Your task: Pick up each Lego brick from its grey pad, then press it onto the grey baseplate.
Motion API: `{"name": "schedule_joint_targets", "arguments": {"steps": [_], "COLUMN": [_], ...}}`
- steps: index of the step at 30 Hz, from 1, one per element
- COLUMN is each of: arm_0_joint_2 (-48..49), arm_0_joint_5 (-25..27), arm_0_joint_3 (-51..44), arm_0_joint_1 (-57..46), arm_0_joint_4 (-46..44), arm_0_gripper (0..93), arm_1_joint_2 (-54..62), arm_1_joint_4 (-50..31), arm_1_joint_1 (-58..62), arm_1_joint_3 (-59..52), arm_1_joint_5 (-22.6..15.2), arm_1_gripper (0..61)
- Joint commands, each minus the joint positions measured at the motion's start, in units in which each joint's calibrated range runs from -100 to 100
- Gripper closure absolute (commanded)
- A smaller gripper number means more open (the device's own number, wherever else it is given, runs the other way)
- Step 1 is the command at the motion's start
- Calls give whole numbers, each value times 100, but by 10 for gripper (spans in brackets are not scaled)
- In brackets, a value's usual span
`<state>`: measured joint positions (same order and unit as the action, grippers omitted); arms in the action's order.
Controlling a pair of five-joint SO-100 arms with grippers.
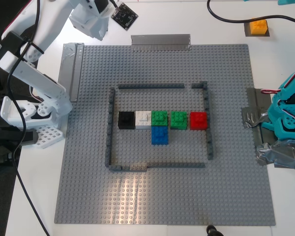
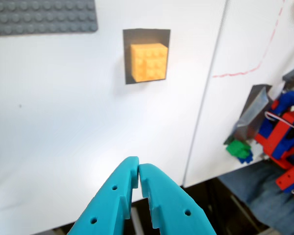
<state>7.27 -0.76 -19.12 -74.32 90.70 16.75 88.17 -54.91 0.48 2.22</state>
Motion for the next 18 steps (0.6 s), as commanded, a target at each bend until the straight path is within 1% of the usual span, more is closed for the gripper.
{"name": "schedule_joint_targets", "arguments": {"steps": [1, 14, 17, 18], "arm_0_joint_2": [234, 234, 234, 234], "arm_0_joint_5": [20, 20, 5, -5], "arm_0_joint_3": [319, 300, 129, 66], "arm_0_joint_1": [-159, -152, -123, -116], "arm_0_joint_4": [19, -22, -30, -30], "arm_0_gripper": [927, 927, 927, 927], "arm_1_joint_2": [153, 84, 144, 170], "arm_1_joint_4": [-2723, -2398, -2503, -2552], "arm_1_joint_1": [1062, 1149, 1077, 1019], "arm_1_joint_3": [-1344, -1416, -1425, -1407], "arm_1_joint_5": [-664, -489, -620, -718], "arm_1_gripper": [612, 612, 612, 612]}}
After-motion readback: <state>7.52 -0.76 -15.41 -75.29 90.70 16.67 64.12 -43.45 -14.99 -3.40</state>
